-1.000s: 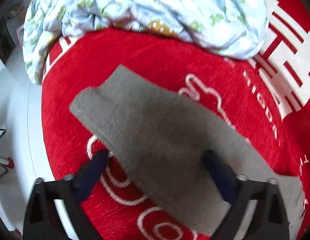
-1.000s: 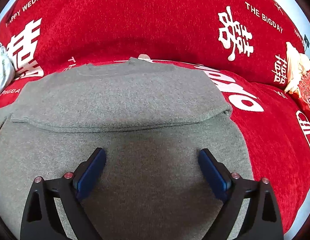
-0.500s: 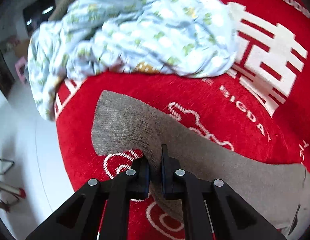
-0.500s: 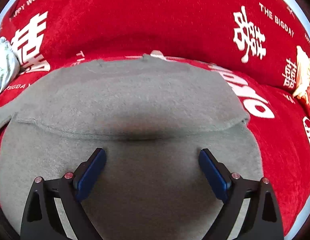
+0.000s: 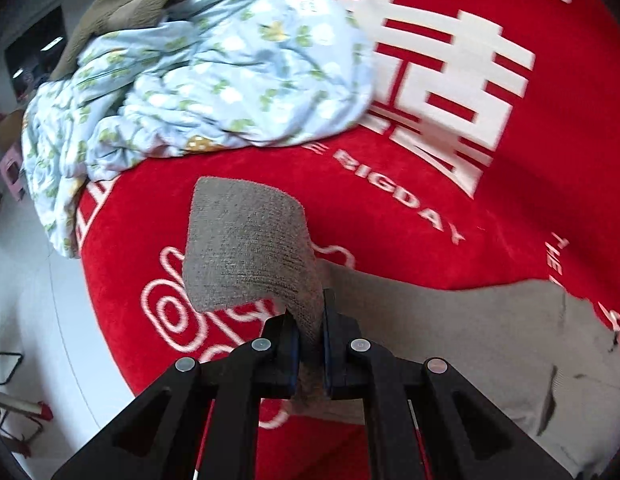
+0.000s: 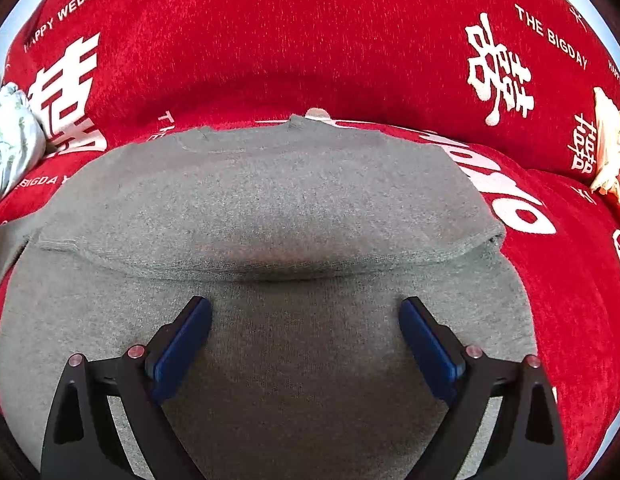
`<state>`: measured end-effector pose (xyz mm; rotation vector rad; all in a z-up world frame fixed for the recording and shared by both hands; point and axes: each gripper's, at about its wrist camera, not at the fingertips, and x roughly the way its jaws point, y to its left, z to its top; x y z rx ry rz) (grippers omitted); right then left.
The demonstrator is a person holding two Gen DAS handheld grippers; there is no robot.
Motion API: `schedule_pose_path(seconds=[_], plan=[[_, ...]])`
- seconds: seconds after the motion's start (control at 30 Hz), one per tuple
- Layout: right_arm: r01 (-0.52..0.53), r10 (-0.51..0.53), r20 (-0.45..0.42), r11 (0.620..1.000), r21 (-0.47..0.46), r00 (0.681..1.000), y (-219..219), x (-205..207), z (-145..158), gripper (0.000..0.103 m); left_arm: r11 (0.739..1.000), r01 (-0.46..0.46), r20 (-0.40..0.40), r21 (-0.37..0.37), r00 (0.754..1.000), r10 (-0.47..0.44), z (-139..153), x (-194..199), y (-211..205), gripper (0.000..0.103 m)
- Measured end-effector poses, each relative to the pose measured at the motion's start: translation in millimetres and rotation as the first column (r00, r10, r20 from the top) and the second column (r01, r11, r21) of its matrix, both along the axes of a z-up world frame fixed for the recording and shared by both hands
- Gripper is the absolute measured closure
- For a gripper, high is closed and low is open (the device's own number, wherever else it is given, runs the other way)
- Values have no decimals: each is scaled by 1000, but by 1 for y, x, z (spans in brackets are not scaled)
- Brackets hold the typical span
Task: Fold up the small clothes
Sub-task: 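Lift the sleeve and carry it across the sweater body with the left tool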
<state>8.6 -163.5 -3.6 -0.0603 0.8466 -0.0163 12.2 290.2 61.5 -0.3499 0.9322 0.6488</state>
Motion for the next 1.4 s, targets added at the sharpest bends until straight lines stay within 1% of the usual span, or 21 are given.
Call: schedule_pose_path(seconds=[0.07,0.13,0.3,0.47,0.63,0.8,0.93,1.07,1.2,1.4], plan=[[0,0,1,1000,1,1000,0,0,0,6,1000,21,-9,-20,1000,-22,1,6,-10,93],[-1,1,3,1000,3,1000,0,0,0,6,999,43,-17,-23,999,-43,4,13,-22,93],[-5,5,8,1000,10,1000,-1,-1,0,6,993,121,-24,13,992,-121,15,30,-63,93],[-11,10,12,1000,23,1000,-2,-2,-1,6,982,187,-25,25,982,-186,22,42,-100,93],[-18,17,15,999,36,1000,-4,-3,-1,6,966,256,-36,41,966,-254,25,50,-136,94],[-25,24,20,998,51,1000,-5,-4,-1,6,952,304,-49,44,952,-302,25,56,-166,93],[-32,31,21,997,65,999,-7,-5,-1,5,945,325,-56,22,944,-324,24,59,-183,93],[-44,43,14,997,65,999,-7,-8,0,5,936,352,-66,31,935,-349,25,63,-202,93],[-85,85,6,995,49,996,-7,-17,1,5,923,383,-74,49,923,-379,30,69,-225,93],[-143,143,11,989,37,990,-15,-30,0,5,896,439,-84,63,897,-434,35,78,-271,93]])
